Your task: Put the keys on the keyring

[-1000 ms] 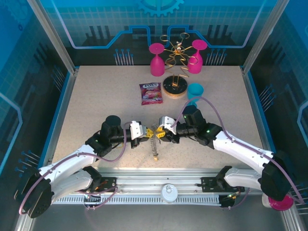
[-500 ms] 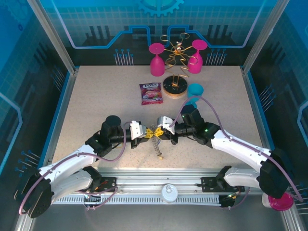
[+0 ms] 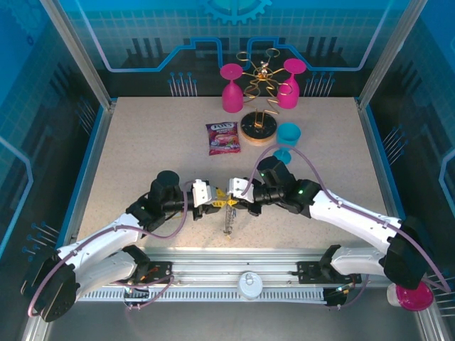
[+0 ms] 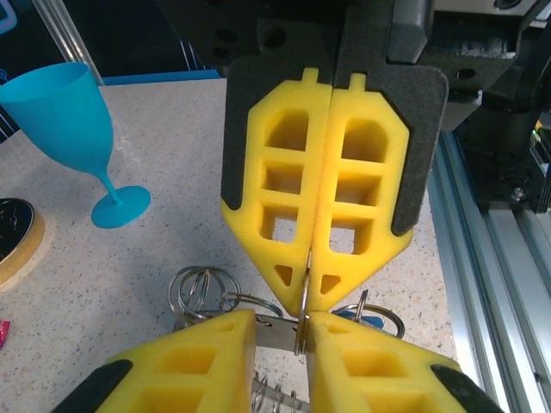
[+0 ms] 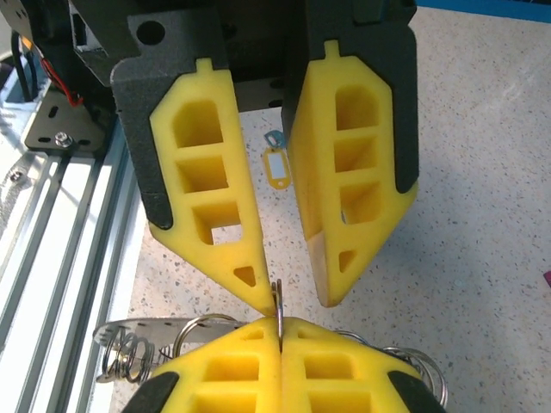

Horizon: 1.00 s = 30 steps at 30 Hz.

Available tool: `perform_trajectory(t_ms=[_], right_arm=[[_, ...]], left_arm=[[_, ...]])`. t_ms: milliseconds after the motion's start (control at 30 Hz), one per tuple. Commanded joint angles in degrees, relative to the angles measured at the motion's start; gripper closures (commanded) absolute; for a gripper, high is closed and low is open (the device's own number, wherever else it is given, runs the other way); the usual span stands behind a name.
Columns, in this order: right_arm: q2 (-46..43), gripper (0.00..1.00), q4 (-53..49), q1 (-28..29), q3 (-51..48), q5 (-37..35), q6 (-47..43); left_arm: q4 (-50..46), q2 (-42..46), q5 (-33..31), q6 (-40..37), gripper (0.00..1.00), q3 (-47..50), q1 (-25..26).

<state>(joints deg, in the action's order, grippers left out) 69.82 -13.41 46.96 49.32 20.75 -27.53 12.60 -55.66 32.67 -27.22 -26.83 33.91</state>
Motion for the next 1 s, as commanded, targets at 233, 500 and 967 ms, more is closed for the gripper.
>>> perform_trajectory(t_ms=[233,500,967], right_arm=[[-2.1,1.00,1.4,1.1,-0.3,-5.9,-3.5],[-1.4,1.00,1.1,2.9,0.4,-7.7,-7.0],[0.1,1.00,1.6,4.9,0.7,-8.0,-9.4]], left_arm=[[-6.1,0.8,0.1,-5.4,0.69,-2.5,0.5],[-5.3,0.5,-0.1,-5.6,0.71,-2.5,0.8],[-4.6,0.8,-1.1,-6.0,0.79,-2.1,1.2]])
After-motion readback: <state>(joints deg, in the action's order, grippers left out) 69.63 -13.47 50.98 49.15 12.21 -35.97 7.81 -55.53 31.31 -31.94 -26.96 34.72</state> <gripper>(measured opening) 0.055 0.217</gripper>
